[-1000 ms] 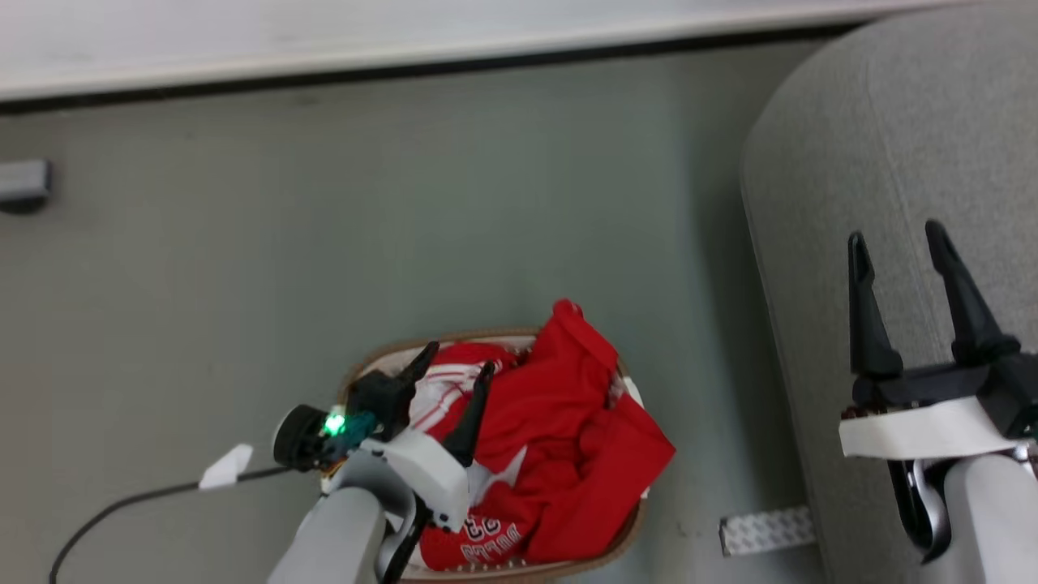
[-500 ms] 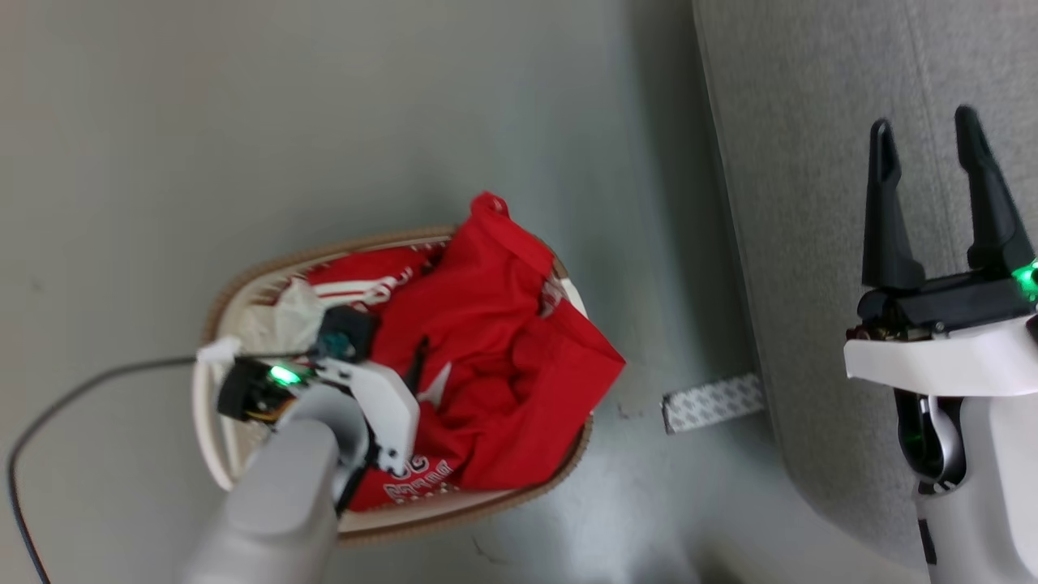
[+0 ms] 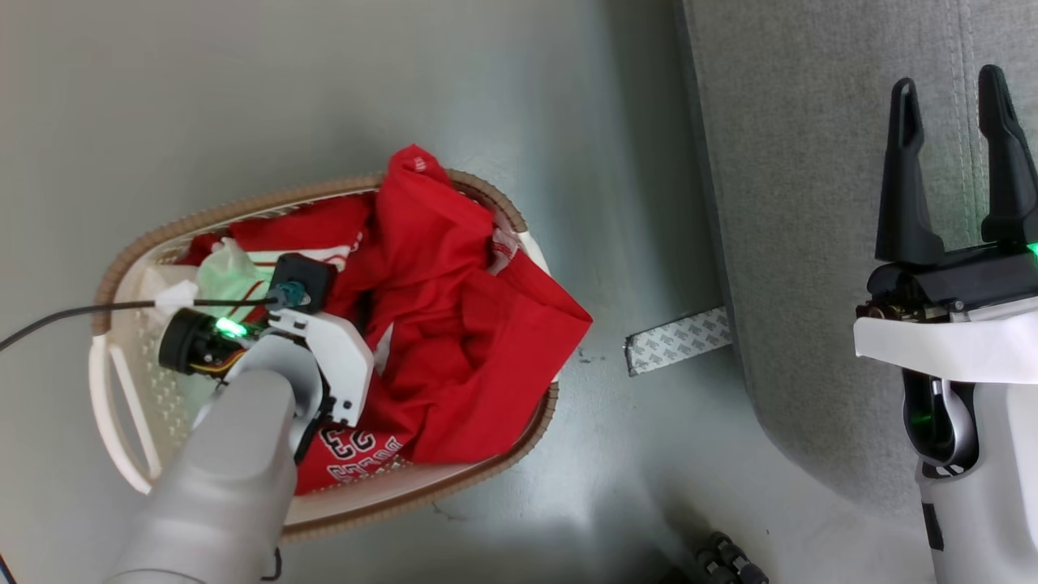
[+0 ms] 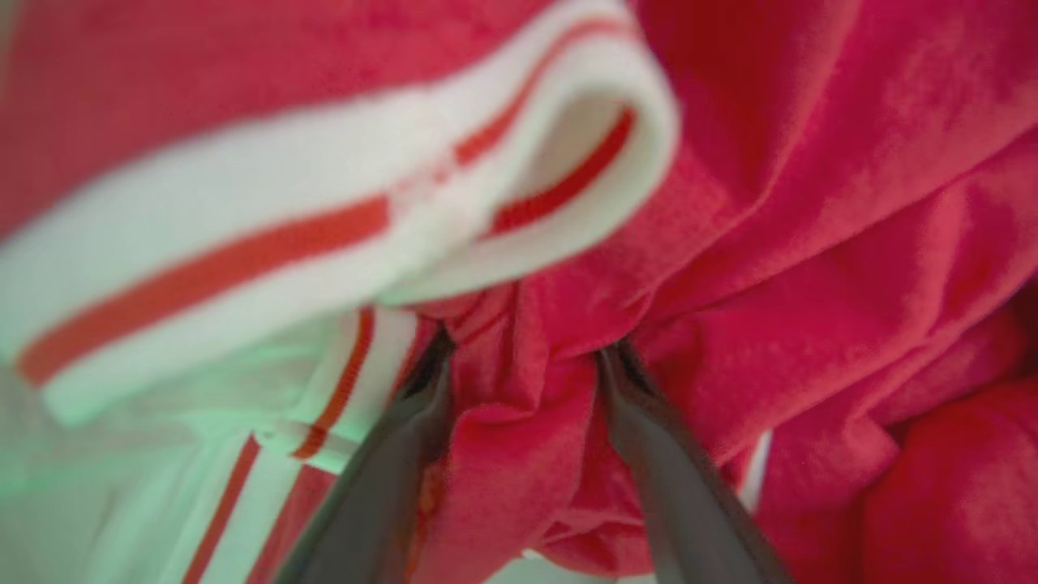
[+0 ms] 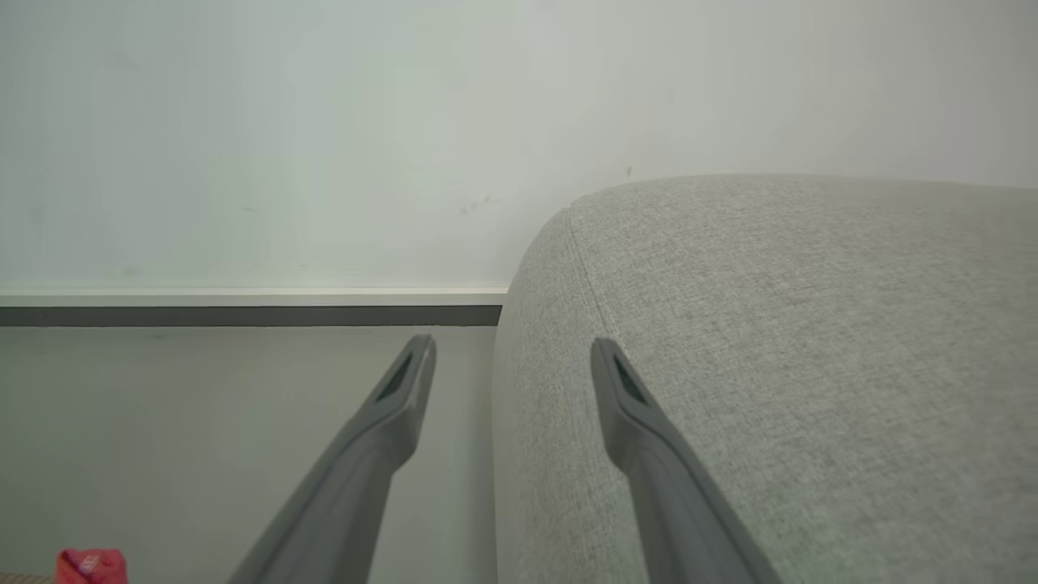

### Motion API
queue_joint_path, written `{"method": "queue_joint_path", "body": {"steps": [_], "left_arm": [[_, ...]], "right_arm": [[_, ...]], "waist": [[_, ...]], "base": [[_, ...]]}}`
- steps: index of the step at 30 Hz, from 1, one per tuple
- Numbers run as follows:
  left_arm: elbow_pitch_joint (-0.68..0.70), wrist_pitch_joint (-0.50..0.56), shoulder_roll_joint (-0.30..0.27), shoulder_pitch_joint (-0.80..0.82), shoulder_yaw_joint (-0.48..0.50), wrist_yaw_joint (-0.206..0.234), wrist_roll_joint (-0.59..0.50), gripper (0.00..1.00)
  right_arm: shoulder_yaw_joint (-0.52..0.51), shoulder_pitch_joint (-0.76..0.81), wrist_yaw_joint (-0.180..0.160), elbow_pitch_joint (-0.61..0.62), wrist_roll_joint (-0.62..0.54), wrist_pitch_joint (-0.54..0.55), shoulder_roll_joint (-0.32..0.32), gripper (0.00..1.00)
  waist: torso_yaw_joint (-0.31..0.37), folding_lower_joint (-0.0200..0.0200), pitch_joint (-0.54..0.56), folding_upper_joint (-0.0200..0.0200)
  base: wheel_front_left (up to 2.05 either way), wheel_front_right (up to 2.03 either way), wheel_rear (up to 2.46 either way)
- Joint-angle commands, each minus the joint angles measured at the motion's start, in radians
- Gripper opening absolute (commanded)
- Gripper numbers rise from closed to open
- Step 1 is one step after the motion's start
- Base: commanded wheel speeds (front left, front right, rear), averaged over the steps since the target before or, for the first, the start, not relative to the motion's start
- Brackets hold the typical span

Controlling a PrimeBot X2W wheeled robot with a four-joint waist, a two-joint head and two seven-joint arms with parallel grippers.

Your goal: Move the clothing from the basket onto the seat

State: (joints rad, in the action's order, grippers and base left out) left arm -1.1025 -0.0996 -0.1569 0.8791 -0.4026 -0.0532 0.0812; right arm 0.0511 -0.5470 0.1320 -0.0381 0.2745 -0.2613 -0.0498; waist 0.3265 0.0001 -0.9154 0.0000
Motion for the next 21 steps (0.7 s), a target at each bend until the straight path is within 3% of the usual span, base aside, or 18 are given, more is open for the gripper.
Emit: {"method": "queue_joint_path", "body": {"steps": [1, 9, 21], "left_arm": [[-0.021, -0.012, -0.001, 0.001, -0.006, -0.006, -0.001, 0.00], [-0.045, -0.116, 0.056, -0.051, 0.009, -0.024, 0.058, 0.00], [0.071, -0.164, 0.103, -0.250, 0.000, -0.057, 0.164, 0.00]], "right_arm": [[-0.007, 0.009, -0.002, -0.003, 0.007, -0.003, 0.001, 1.00], [-0.035, 0.077, -0.002, -0.041, -0.003, -0.003, 0.000, 1.00], [-0.083, 0.261, -0.002, -0.107, -0.066, -0.003, -0.001, 1.00]], "waist": [[0.001, -0.0001, 0.007, 0.0000], [-0.042, -0.0001, 0.145, 0.0000], [-0.152, -0.0001, 0.494, 0.0000]], "base": [[0.00, 0.00, 0.00], [0.00, 0.00, 0.00], [0.00, 0.00, 0.00]]}}
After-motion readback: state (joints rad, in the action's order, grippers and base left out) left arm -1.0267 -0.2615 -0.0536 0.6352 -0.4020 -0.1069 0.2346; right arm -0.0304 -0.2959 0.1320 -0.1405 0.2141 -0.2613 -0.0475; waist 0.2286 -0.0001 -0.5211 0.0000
